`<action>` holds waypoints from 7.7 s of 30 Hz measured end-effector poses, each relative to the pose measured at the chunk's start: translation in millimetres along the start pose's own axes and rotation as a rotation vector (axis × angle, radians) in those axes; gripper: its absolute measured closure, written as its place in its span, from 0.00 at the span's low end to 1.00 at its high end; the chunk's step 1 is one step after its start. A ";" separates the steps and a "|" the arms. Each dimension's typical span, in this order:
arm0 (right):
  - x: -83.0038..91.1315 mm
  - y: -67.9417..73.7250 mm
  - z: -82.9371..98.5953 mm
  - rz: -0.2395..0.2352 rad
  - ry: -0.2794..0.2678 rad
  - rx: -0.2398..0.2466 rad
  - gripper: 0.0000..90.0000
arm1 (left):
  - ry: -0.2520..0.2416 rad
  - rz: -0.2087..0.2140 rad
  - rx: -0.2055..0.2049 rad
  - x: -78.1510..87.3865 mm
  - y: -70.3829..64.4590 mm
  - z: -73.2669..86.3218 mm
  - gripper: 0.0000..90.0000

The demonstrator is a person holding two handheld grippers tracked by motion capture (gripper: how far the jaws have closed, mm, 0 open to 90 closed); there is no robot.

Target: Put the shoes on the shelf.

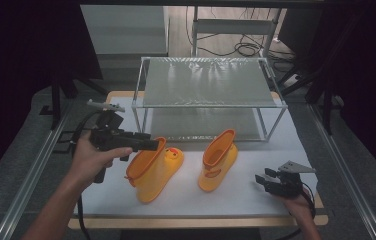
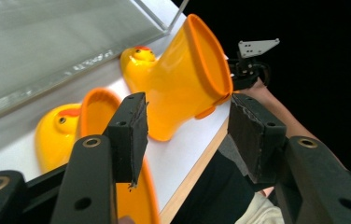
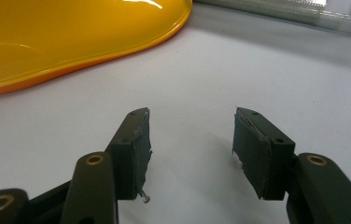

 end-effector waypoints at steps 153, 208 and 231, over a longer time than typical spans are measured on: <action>8.6 -14.4 -1.4 0.074 -0.043 -0.056 0.54 | 0.234 -0.175 -0.150 -66.6 -23.9 14.6 0.67; 9.1 -14.8 -2.9 0.088 -0.044 -0.054 0.53 | 0.339 -0.260 -0.098 -76.8 8.8 39.5 0.78; 11.0 -19.8 -2.0 0.103 -0.047 -0.064 0.53 | 0.283 -0.165 -0.035 -72.8 19.8 28.2 0.91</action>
Point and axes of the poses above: each handheld gripper's, and its own axes: x roughly backward along the jaws, z roughly out of its underside, y roughly to its left, the point moved 9 cm from there along -x, roughly forward along the jaws, and after that the axes turned 15 degrees about -z, right-handed, at the moved point
